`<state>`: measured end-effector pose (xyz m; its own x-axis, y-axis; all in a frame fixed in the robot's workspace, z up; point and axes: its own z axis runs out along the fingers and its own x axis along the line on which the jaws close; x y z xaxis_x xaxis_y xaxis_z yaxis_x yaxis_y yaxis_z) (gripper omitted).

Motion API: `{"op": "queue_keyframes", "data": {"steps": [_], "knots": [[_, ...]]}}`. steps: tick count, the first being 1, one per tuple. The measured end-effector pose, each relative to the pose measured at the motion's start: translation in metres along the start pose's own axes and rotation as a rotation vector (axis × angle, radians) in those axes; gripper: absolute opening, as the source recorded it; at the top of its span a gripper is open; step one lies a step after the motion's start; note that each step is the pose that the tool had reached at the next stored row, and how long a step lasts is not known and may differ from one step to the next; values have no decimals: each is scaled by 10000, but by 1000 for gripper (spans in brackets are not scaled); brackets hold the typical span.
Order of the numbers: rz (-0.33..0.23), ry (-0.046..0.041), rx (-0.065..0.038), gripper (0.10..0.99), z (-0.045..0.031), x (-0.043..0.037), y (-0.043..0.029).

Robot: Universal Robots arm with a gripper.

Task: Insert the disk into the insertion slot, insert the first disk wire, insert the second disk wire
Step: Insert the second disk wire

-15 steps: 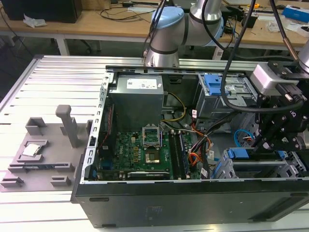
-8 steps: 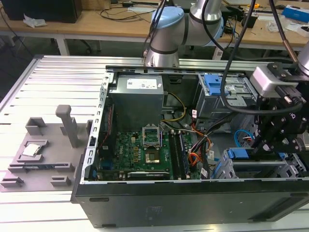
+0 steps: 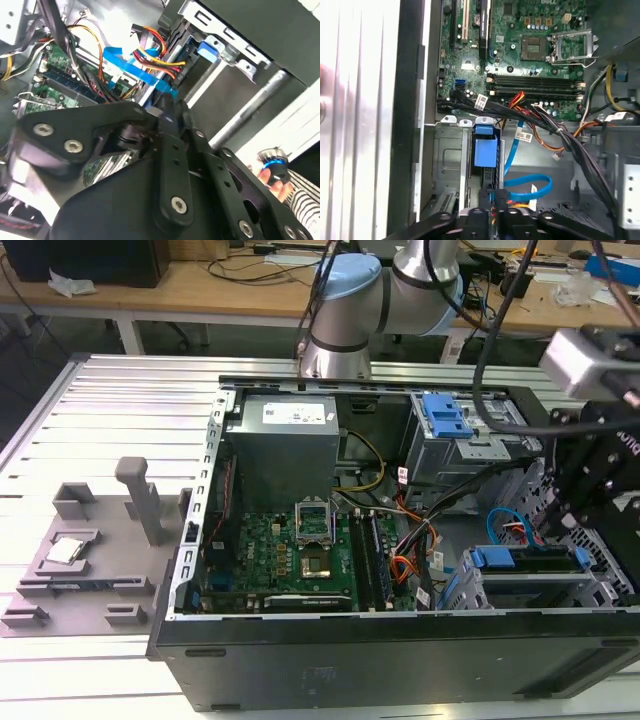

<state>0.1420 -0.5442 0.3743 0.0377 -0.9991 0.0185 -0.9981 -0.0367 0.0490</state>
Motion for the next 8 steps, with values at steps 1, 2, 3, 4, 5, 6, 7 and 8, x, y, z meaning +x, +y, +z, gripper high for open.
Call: {"op": "queue_keyframes", "data": {"steps": [1,2,3,4,5,6,7,8], "knots": [[0,-2,3,161,-46,1,2],[0,0,8,106,-112,2,6],[0,-1,11,106,-163,3,8],[0,-3,11,106,-167,3,8],[1,-4,11,106,-167,3,8],[0,-3,11,106,-168,3,8],[0,-2,11,106,-169,3,8],[0,0,11,106,-169,3,8]]}}
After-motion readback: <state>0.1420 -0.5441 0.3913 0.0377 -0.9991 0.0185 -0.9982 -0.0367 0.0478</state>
